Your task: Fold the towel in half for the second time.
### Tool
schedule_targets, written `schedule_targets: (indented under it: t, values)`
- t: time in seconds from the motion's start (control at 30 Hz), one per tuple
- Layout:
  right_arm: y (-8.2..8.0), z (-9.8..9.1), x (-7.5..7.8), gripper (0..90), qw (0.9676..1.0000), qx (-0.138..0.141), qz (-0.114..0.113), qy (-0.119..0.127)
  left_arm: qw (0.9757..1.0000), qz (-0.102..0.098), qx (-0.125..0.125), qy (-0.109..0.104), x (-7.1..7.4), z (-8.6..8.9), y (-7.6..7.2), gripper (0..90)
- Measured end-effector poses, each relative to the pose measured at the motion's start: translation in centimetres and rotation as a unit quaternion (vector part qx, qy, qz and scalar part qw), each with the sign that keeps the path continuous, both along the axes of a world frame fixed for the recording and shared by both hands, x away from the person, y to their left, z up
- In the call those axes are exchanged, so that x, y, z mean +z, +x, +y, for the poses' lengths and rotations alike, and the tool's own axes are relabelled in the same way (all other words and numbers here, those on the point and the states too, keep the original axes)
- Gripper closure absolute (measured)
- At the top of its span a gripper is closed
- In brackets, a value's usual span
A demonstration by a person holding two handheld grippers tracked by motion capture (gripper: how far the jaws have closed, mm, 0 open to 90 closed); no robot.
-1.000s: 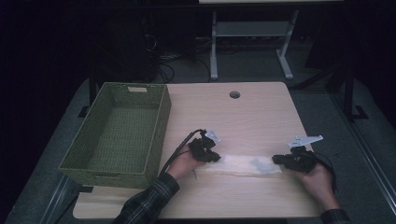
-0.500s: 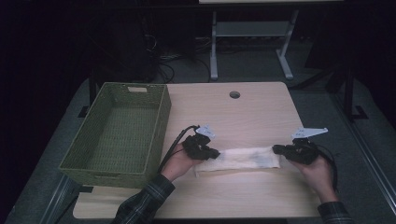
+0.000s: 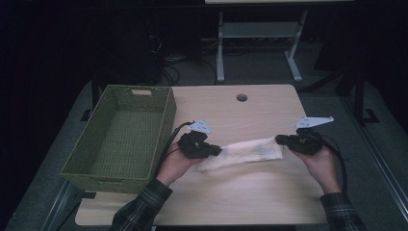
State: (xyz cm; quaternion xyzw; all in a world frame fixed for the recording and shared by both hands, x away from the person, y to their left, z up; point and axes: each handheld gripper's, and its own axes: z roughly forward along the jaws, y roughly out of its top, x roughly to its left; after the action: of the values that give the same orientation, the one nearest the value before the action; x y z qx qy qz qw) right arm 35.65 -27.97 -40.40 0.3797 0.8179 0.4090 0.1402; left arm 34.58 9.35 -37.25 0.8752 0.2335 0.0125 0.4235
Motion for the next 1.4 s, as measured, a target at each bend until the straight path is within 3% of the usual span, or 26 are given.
schedule_targets:
  t: [0.47,0.77,1.07,1.4]
  values:
    - [3.3,4.4,4.4,84.0,0.9992,0.023,-0.032,-0.012,0.9988,-0.026,0.030,-0.029,4.0,3.9,-0.4,86.0]
    - [5.4,7.3,6.8,84.0,0.9981,0.042,-0.045,0.002,0.9974,-0.040,0.048,-0.037,6.0,6.5,-0.6,86.0]
    - [7.3,10.5,8.5,84.0,0.9962,0.066,-0.055,0.017,0.9948,-0.055,0.076,-0.041,7.7,9.6,-1.0,86.0]
    - [9.4,15.7,10.8,84.0,0.9924,0.097,-0.070,0.026,0.9895,-0.073,0.115,-0.048,9.4,14.2,-1.7,86.1]
